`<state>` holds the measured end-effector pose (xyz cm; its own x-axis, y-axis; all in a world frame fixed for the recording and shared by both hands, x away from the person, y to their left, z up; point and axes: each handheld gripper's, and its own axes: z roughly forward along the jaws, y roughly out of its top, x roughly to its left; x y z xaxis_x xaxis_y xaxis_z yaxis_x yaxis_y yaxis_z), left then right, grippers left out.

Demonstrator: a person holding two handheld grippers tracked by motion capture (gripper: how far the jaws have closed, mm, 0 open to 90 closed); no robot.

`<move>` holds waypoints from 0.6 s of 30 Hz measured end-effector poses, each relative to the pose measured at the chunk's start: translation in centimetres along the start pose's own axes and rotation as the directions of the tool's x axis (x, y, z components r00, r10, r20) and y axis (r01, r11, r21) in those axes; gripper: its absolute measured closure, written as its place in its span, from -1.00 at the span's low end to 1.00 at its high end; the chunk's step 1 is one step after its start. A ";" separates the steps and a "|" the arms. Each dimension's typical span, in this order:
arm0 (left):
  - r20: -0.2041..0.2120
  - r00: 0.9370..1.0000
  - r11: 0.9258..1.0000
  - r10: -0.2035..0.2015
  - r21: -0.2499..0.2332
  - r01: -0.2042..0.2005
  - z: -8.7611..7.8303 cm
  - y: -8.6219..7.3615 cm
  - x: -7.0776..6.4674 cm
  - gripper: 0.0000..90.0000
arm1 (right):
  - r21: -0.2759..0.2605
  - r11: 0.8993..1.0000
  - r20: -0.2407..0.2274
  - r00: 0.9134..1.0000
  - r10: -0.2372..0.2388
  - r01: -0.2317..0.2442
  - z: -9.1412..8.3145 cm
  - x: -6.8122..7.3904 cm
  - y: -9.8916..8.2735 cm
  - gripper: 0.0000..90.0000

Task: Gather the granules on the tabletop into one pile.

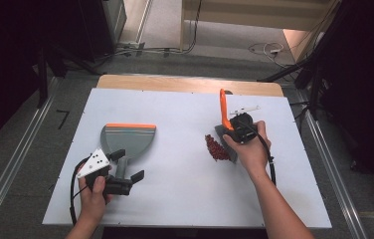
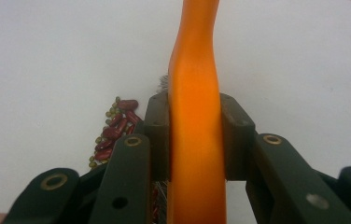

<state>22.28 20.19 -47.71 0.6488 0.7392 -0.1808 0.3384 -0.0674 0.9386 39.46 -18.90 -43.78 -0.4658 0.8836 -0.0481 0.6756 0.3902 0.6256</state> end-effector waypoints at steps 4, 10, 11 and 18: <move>-0.002 1.000 1.000 -0.003 -0.001 0.003 0.0 0.0 0.0 -1.00 | -0.004 1.000 0.009 1.000 0.003 -0.003 -0.6 -0.4 0.0 0.51; 0.001 1.000 1.000 -0.003 0.001 0.003 0.1 0.0 0.0 -1.00 | -0.027 1.000 0.010 1.000 0.007 -0.007 -1.7 -1.4 -0.3 0.51; 0.000 1.000 1.000 -0.004 0.000 0.004 0.1 0.0 0.0 -1.00 | -0.032 0.999 0.005 1.000 0.008 -0.008 -1.9 -1.5 -0.4 0.51; -0.006 1.000 1.000 -0.003 -0.003 0.003 0.1 0.0 0.0 -1.00 | -0.061 0.998 -0.015 1.000 0.021 -0.022 -3.0 -2.3 -1.2 0.51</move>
<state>22.33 20.16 -47.70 0.6437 0.7434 -0.1815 0.3381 -0.0634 0.9390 37.95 -22.18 -42.07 -0.4596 0.8878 -0.0231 0.6495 0.3538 0.6731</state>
